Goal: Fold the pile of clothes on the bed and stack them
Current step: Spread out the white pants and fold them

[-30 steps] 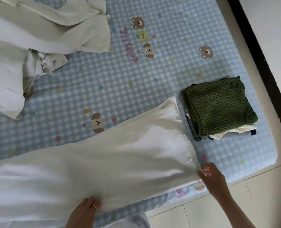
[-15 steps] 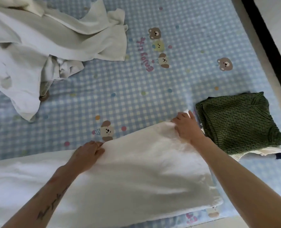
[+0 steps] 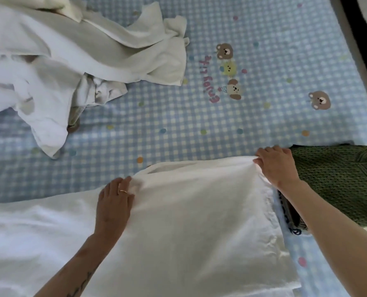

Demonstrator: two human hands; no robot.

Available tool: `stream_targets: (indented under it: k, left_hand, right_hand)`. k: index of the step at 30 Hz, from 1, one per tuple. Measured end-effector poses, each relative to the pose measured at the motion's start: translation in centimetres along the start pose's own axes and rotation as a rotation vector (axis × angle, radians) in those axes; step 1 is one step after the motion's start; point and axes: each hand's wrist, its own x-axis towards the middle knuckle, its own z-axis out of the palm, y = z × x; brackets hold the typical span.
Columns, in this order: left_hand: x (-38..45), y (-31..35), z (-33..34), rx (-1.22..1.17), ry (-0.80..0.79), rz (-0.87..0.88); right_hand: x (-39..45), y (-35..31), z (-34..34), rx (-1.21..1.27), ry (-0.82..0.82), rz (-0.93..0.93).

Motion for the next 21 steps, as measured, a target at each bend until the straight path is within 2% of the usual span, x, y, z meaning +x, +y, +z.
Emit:
stream_targets:
  k: [2, 4, 5, 6, 8, 9, 10, 12, 13, 15, 18, 21]
  left_hand:
    - [-0.9, -1.0, 0.6, -0.013, -0.039, -0.048]
    - [-1.6, -2.0, 0.7, -0.02, 0.013, -0.075]
    - [-2.2, -2.0, 0.8, -0.019, 0.047, -0.027]
    - [-3.0, -2.1, 1.1, -0.026, 0.058, 0.034]
    - [-5.4, -2.6, 1.8, -0.044, 0.009, 0.142]
    - [-6.7, -3.2, 2.3, -0.028, -0.025, 0.164]
    - [-8.0, -4.2, 2.9, -0.004, -0.064, 0.154]
    - [-10.7, -7.7, 2.9, 0.057, -0.127, 0.033]
    - [-12.2, -9.6, 2.5, 0.087, -0.14, -0.043]
    - [-14.9, -12.5, 1.6, 0.119, -0.161, -0.14]
    - [-17.8, -15.6, -0.3, 0.086, -0.181, -0.253]
    - [-18.1, -18.8, -3.0, 0.041, -0.074, -0.41]
  right_hand:
    - [0.1, 0.0, -0.5, 0.013, 0.091, 0.096]
    - [-0.5, -2.1, -1.0, 0.105, 0.249, 0.186]
    - [-1.4, -3.7, -0.9, 0.182, 0.309, 0.166]
    - [-2.4, -5.9, -0.8, 0.232, 0.333, 0.051]
    - [-5.6, -10.2, 1.1, 0.228, 0.219, -0.28]
    - [-6.8, -11.0, 2.0, 0.196, 0.141, -0.35]
    - [-7.5, -10.5, 2.8, 0.186, 0.048, -0.304]
    - [-7.9, -8.9, 3.5, 0.254, -0.065, -0.015]
    - [-7.9, -8.3, 3.4, 0.259, -0.095, 0.073]
    - [-7.8, -9.0, 2.5, 0.273, -0.133, 0.114]
    - [-7.8, -16.4, -1.3, 0.367, -0.077, -0.104]
    - [-8.8, -26.5, -4.8, 0.486, -0.038, -0.418]
